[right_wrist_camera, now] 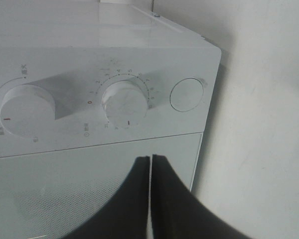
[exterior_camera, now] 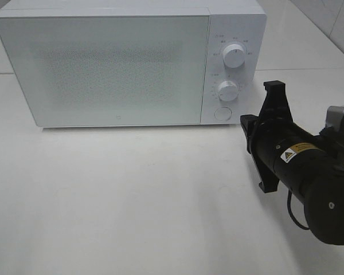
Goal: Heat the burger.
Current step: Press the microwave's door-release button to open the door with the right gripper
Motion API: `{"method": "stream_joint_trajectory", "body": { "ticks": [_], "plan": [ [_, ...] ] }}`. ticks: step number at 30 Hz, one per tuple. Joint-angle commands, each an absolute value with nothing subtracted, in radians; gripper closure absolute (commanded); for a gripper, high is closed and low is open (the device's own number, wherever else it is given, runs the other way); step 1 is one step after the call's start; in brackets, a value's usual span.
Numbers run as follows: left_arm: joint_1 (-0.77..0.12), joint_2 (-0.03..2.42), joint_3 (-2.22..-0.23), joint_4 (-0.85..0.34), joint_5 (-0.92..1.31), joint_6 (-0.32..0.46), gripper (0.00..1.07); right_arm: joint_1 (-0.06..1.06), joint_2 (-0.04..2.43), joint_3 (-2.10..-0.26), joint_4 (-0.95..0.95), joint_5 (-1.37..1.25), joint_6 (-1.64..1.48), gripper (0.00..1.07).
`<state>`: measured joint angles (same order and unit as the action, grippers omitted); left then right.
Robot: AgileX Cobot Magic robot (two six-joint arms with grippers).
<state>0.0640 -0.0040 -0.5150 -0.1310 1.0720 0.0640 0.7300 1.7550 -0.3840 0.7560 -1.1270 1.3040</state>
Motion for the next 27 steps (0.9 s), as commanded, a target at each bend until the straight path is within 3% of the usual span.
{"method": "stream_joint_trajectory", "body": {
  "ticks": [1,27],
  "plan": [
    [0.066,-0.016,-0.516,-0.136,1.074,0.059,0.07,0.737,1.756,-0.390,0.745,-1.126,1.325,1.07],
    [0.066,-0.015,-0.516,-0.136,1.074,0.059,0.07,0.709,1.941,-0.548,0.781,-1.082,1.391,1.07]
  ]
}}
